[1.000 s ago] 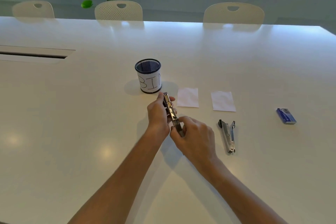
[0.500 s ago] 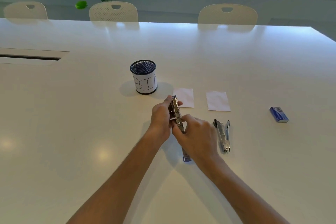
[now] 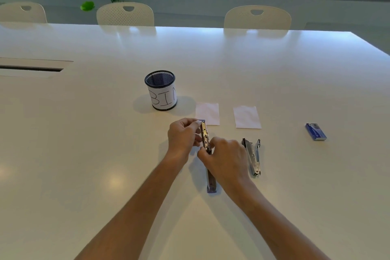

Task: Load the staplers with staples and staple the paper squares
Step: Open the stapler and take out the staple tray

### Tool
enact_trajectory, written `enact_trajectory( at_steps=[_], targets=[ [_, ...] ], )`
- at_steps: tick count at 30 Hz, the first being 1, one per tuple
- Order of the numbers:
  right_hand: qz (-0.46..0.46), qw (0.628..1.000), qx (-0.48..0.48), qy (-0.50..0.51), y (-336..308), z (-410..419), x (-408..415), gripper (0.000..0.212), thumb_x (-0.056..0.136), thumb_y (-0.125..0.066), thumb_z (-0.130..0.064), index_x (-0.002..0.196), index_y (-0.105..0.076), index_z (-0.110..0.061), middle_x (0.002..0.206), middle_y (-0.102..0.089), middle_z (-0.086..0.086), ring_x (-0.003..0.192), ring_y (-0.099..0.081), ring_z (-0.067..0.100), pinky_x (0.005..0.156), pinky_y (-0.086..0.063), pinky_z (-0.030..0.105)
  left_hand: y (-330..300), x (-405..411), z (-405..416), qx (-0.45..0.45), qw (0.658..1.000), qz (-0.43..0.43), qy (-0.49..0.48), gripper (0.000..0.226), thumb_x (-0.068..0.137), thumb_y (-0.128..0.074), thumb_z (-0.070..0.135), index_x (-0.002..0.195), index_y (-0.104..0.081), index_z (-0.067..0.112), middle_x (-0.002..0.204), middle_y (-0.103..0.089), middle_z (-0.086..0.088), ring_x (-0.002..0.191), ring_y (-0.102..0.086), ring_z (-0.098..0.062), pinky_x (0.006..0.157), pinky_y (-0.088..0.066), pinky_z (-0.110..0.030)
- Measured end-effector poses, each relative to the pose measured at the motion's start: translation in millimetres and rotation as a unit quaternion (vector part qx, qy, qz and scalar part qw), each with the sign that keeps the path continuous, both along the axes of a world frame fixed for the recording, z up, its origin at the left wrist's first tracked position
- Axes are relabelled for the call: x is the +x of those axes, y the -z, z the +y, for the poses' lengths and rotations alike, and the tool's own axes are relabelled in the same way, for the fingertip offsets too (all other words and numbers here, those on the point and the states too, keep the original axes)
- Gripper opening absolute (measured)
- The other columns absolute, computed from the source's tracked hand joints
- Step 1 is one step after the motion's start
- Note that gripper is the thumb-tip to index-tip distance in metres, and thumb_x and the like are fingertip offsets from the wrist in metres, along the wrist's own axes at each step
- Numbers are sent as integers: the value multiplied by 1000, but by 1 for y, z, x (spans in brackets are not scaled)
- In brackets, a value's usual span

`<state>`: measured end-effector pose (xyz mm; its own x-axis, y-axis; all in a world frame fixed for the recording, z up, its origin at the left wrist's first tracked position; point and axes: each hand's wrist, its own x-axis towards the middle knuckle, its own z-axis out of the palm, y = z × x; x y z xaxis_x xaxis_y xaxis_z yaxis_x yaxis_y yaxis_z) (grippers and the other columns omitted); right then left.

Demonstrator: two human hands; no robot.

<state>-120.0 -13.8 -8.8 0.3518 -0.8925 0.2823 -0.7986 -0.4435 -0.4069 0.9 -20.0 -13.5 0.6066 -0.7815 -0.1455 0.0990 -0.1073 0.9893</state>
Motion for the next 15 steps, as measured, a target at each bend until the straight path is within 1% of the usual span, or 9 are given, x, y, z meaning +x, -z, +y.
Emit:
enact_trajectory(
  at_steps=[2, 3, 5, 8, 10, 12, 15],
  targets=[
    [4, 1000, 14, 5, 1, -3, 0, 27, 77, -59, -41, 64, -58, -17, 60, -62, 7, 53, -50, 28, 52, -31, 27, 1, 0, 0, -1, 999, -35, -10, 10, 86, -62, 9, 80, -70, 13, 57, -62, -2, 43, -55, -16, 42, -44, -24],
    [9, 1000, 22, 6, 2, -4, 0, 27, 76, -58, -40, 61, -52, -18, 57, -57, 6, 53, -47, 27, 52, -31, 27, 1, 0, 0, -1, 999, -51, -15, 10, 85, -62, 9, 79, -69, 14, 56, -62, 0, 42, -55, -16, 41, -44, -23],
    [23, 999, 31, 8, 5, -6, 1, 29, 75, -57, -41, 59, -46, -20, 54, -47, 2, 53, -46, 24, 52, -31, 26, 1, 1, 0, 0, 997, -73, -23, 12, 85, -62, 10, 78, -68, 17, 52, -62, 4, 41, -55, -14, 40, -45, -23],
    [33, 999, 34, 14, 9, -7, 2, 30, 75, -55, -43, 60, -46, -20, 55, -46, 2, 53, -45, 24, 53, -30, 27, 1, 1, -1, -3, 996, -81, -30, 14, 86, -61, 9, 78, -68, 19, 53, -63, 4, 41, -54, -12, 39, -46, -23],
    [29, 999, 31, 10, 12, -7, 2, 29, 76, -55, -44, 60, -47, -20, 55, -52, 3, 52, -45, 24, 52, -29, 27, 0, 1, -1, -8, 996, -88, -34, 14, 87, -60, 9, 79, -68, 19, 56, -63, 3, 42, -54, -11, 39, -46, -23],
    [26, 999, 23, 7, 13, -6, 1, 28, 76, -56, -43, 62, -53, -20, 60, -60, 5, 51, -44, 23, 49, -27, 26, 0, -1, 0, -16, 995, -94, -34, 13, 87, -59, 9, 82, -69, 17, 59, -63, 1, 42, -54, -10, 39, -46, -22],
    [28, 1000, 7, 5, 13, -3, 2, 29, 79, -57, -43, 68, -60, -17, 64, -64, 5, 51, -43, 20, 45, -20, 24, 0, -2, 0, -23, 994, -104, -34, 13, 87, -59, 9, 85, -70, 15, 60, -63, 0, 43, -53, -9, 40, -47, -23]
  ],
)
